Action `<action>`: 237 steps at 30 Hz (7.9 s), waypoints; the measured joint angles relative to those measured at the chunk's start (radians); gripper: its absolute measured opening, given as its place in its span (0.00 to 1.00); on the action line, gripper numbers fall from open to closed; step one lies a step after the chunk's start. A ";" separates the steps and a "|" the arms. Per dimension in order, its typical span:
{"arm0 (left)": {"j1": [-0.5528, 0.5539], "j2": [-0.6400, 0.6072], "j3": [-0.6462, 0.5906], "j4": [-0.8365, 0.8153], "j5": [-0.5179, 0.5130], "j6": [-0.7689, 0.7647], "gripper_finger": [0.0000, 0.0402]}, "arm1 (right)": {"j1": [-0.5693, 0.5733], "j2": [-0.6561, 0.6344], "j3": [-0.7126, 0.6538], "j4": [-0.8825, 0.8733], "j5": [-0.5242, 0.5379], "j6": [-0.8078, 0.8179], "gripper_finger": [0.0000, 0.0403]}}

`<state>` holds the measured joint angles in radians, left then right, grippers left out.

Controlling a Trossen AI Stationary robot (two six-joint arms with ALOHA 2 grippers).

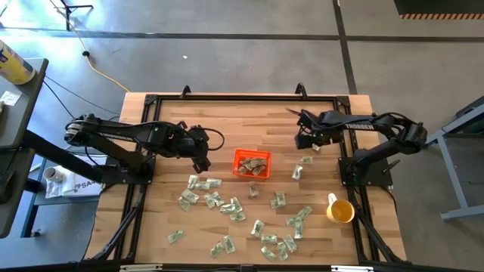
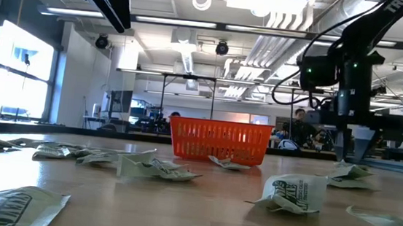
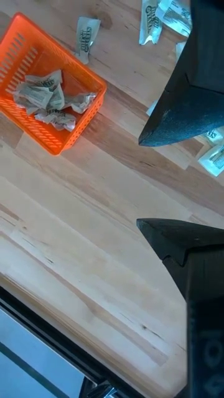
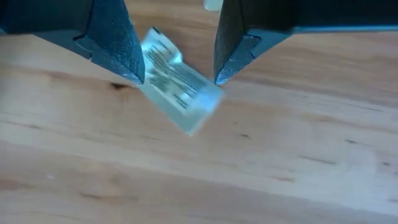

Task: Pick and place Stevia / Truvia into bins
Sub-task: Put the light green stevia packet into the orange bin

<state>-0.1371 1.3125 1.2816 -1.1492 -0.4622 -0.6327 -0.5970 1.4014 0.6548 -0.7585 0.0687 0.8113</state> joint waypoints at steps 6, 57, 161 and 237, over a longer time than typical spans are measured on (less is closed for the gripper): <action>0.000 0.000 0.000 0.000 -0.001 0.000 0.58 | -0.032 0.000 -0.039 0.061 -0.010 -0.007 0.43; 0.000 0.000 0.000 0.002 -0.021 0.026 0.58 | 0.508 0.398 0.624 0.166 -0.126 -0.080 0.35; 0.000 0.000 0.000 0.025 -0.009 0.021 0.58 | 0.570 0.252 0.333 -0.252 -0.015 -0.850 0.61; 0.067 0.255 -0.108 0.125 0.206 0.370 0.58 | 0.529 0.092 0.531 0.128 0.020 -0.552 0.55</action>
<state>-0.0700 1.5673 1.1735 -1.0239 -0.2565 -0.2630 -0.0681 1.4938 1.1862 -0.6301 0.0890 0.2593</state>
